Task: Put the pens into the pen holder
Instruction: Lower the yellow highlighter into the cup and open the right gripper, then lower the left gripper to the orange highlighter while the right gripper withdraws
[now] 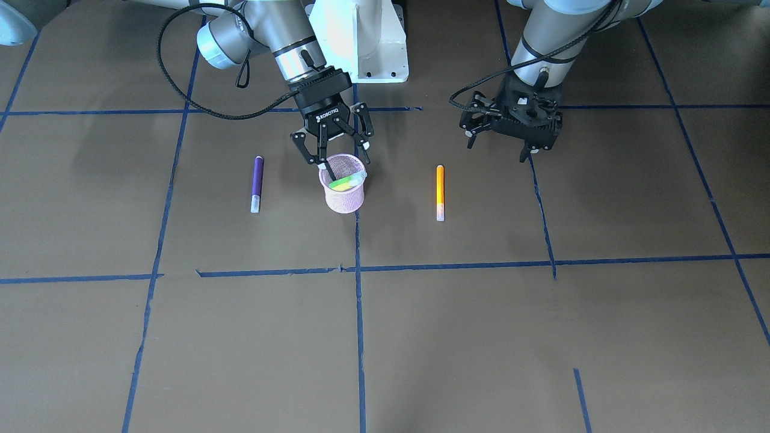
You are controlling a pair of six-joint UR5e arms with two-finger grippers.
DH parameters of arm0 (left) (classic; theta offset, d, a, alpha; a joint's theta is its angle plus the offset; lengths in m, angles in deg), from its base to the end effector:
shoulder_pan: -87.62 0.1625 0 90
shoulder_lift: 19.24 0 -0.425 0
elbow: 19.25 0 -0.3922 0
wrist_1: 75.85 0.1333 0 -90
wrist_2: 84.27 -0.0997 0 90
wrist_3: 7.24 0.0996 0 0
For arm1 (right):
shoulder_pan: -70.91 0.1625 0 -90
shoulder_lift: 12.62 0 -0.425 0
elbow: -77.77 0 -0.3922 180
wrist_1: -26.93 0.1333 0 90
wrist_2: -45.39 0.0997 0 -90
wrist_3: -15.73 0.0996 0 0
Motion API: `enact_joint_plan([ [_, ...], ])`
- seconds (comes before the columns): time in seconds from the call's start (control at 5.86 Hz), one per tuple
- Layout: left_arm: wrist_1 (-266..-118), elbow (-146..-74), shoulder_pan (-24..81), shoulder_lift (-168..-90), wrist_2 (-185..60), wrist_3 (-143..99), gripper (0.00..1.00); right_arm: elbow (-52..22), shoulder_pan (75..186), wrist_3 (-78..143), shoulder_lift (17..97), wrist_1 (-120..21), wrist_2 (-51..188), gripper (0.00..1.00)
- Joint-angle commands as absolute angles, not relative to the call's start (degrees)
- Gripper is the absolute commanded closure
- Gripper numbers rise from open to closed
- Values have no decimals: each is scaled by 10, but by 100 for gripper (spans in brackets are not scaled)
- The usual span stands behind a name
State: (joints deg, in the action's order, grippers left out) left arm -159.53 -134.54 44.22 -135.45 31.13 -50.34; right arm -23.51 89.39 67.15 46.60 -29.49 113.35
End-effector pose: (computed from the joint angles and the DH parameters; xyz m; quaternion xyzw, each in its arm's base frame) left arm 0.3490 -0.4547 0.2296 0.1225 0.4082 0.1119 0.8977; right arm -0.5366 -0.3593 0.1912 0.4201 -0.4567 -0.0199 0.7839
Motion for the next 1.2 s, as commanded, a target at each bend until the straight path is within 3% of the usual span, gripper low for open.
enact_joint_plan([
  [0.0, -1600, -1333, 446, -1357, 310, -527, 0, -243, 941, 731, 466, -312, 1237, 1],
  [0.51, -1604, -1269, 447, -1380, 306, -579, 0, -286, 1140, 737, 466, -542, 1602, 1],
  [0.85, -1725, -1191, 474, -1379, 304, -664, 3, -297, 1206, 729, 483, -633, 1663, 0],
  [1.02, -1757, -1152, 487, -1386, 303, -671, 6, -328, 1210, 678, 533, -636, 1663, 0],
])
